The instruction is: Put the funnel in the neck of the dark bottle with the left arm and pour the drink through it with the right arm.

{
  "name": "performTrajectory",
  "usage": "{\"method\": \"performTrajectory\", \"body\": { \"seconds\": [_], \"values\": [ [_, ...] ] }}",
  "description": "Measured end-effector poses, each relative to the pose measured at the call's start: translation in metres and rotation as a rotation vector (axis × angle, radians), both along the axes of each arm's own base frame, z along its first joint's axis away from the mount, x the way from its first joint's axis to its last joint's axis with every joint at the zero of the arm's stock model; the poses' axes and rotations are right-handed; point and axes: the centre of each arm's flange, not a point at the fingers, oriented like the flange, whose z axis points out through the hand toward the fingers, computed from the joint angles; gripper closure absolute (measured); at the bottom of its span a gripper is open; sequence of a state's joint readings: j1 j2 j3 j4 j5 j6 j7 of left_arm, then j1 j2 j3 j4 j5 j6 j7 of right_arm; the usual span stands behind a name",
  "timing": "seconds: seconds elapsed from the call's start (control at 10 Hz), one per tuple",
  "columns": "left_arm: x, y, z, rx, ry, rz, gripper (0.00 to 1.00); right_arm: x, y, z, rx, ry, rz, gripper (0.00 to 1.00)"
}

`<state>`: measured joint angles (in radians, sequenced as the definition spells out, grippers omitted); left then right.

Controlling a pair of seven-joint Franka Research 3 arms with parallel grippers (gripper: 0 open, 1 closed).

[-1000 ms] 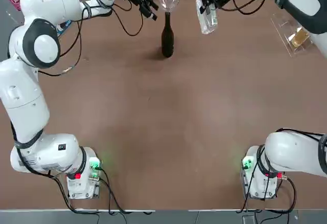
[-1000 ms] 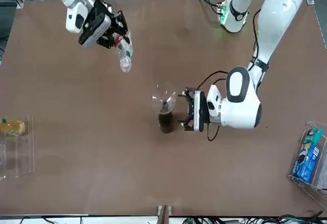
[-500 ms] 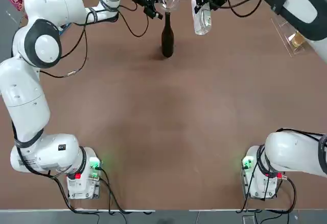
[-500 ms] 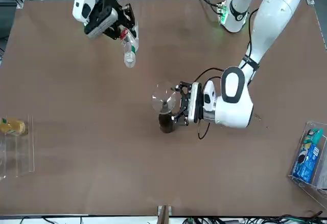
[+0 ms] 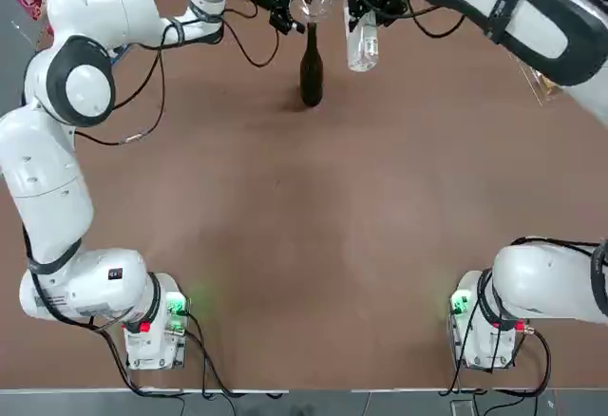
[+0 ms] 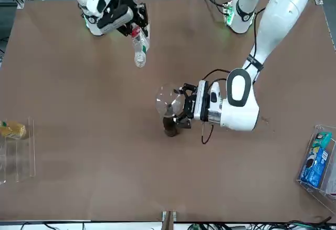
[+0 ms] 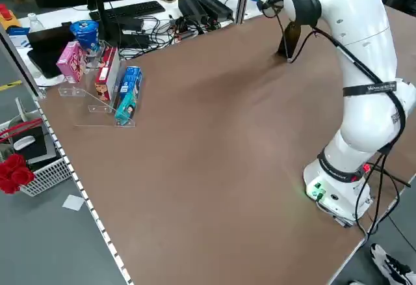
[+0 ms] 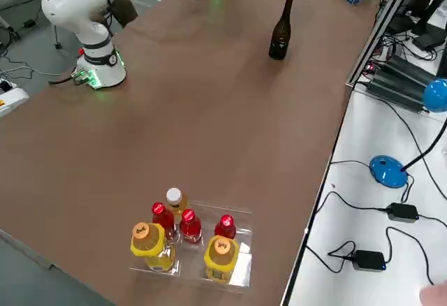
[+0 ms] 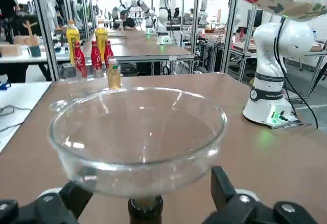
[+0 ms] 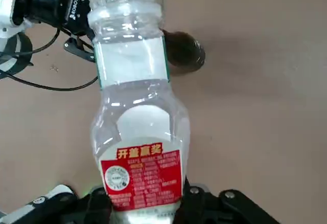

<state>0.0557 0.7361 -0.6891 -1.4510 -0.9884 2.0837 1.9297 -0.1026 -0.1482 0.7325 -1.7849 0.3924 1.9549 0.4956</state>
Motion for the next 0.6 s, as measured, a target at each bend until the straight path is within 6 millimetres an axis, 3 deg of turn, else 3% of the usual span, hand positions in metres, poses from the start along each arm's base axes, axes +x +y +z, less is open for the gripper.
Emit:
{"method": "performTrajectory", "body": {
  "seconds": [0.2,0.4,0.6],
  "values": [
    [-0.003,-0.009,-0.014,-0.036,-0.033,-0.01,0.0,0.011,0.015,-0.008,-0.02,0.024,-0.024,0.6],
    [-0.005,-0.015,-0.03,-0.075,-0.036,-0.013,0.0,0.02,0.02,-0.02,-0.022,0.057,-0.03,0.6],
    [-0.006,-0.017,-0.034,-0.097,-0.047,-0.012,0.05,0.025,0.022,-0.027,-0.016,0.091,-0.056,0.6]
  ]
}}
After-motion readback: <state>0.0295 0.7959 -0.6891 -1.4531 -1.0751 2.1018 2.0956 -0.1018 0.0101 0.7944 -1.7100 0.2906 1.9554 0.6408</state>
